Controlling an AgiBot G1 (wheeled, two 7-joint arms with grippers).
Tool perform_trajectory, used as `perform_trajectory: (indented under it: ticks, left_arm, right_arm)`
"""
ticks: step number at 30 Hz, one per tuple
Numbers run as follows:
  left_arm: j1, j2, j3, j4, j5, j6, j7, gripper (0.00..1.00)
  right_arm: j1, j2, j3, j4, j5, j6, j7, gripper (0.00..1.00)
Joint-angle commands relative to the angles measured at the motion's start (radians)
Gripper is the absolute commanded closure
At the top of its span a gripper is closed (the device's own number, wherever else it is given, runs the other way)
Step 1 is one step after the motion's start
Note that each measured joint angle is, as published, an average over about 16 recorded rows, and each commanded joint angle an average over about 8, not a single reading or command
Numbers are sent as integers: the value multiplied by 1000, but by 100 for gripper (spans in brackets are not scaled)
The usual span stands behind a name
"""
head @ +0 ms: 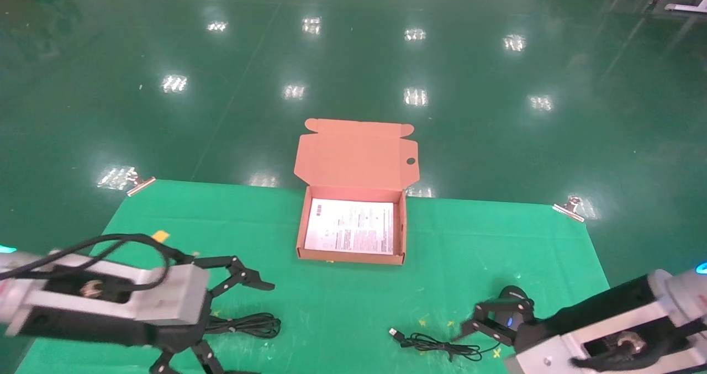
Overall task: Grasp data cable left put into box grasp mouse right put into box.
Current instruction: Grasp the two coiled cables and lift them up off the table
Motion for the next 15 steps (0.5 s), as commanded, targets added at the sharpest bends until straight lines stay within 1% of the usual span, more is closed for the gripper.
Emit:
perform_trajectory:
  ticks: [1, 5, 8, 11, 15]
  left_arm:
    - [-37, 16, 33, 6, 59, 1, 30, 0]
    - [-74, 50, 92, -8, 176, -11, 65, 0]
    - [-83, 70, 128, -16, 250, -22, 74, 0]
    - [-82, 87, 157, -19, 315, -40, 71, 0]
    - [-71, 108, 184, -7, 384, -71, 51, 0]
  right_arm:
    - [68, -9, -96, 0, -43, 0, -21, 0]
    - [165, -54, -257, -1, -131, 6, -41, 0]
    - [213, -86, -349, -2, -182, 16, -44, 0]
    - [234, -109, -412, -3, -224, 34, -31, 0]
    - [225, -125, -454, -4, -274, 75, 7, 0]
